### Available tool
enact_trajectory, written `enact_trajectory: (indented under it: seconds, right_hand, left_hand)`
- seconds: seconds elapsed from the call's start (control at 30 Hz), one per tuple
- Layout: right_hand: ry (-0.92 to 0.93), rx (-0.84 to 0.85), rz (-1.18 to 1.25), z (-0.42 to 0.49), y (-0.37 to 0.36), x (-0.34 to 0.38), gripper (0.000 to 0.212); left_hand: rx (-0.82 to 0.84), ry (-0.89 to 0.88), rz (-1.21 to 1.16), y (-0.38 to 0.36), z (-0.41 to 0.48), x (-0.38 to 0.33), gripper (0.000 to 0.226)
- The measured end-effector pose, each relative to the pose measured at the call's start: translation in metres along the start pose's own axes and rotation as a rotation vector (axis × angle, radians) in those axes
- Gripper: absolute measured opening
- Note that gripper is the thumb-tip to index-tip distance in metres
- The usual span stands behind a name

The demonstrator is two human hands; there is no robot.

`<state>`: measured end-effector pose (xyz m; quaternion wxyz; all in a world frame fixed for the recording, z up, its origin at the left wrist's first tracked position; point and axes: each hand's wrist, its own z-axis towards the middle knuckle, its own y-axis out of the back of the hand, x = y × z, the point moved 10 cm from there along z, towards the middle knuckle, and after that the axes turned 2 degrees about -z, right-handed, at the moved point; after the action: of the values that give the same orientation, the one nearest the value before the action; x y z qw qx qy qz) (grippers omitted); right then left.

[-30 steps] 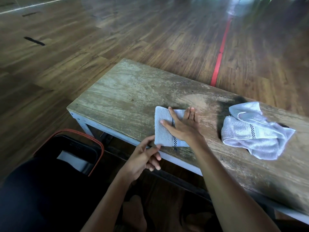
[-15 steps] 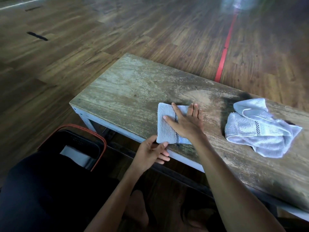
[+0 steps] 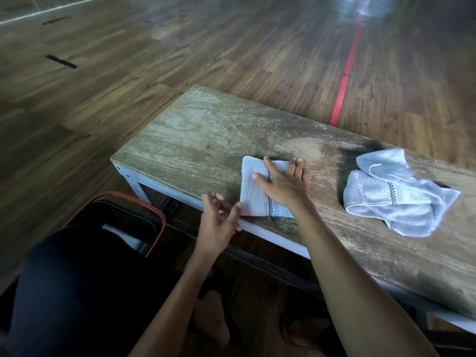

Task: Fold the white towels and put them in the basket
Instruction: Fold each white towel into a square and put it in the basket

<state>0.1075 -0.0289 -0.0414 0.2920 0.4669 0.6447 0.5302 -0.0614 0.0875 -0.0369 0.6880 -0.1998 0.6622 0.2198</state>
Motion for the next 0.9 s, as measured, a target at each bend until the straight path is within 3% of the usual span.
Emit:
enact_trajectory:
  seconds: [0.07,0.17,0.27,0.43,0.57,0.77,0.9]
  right_hand:
    - [0.025,0.007,0.205,-0.004,0.012,-0.005,0.067]
    - [0.013,-0.241,0.574,-0.027,0.05,-0.038,0.054]
    - [-0.159,-0.45,0.786,-0.077,0.06,-0.086,0.036]
    - [-0.26,-0.455,0.807,-0.12,0.008,-0.106,0.023]
    - [-0.277,-0.394,0.698,-0.122,-0.005,-0.099,0.025]
    - [-0.349,-0.18,0.876,-0.114,-0.012,-0.093,0.014]
    - [-0.324,-0.12,0.863,-0.108,-0.015,-0.088,0.024]
  left_hand:
    - [-0.042,-0.169,0.153,-0.003,0.008,-0.031,0.022]
    - [-0.008,-0.306,0.36,-0.033,0.028,-0.062,0.018]
    - [0.248,-0.381,0.809,-0.097,0.052,-0.062,0.04]
    - [0.615,-0.361,1.226,-0.155,0.072,-0.013,0.049]
    - [0.632,-0.374,1.314,-0.154,0.075,-0.001,0.057]
    - [0.594,-0.36,1.304,-0.151,0.074,-0.002,0.067]
    - [0.585,-0.361,1.3,-0.151,0.074,-0.002,0.071]
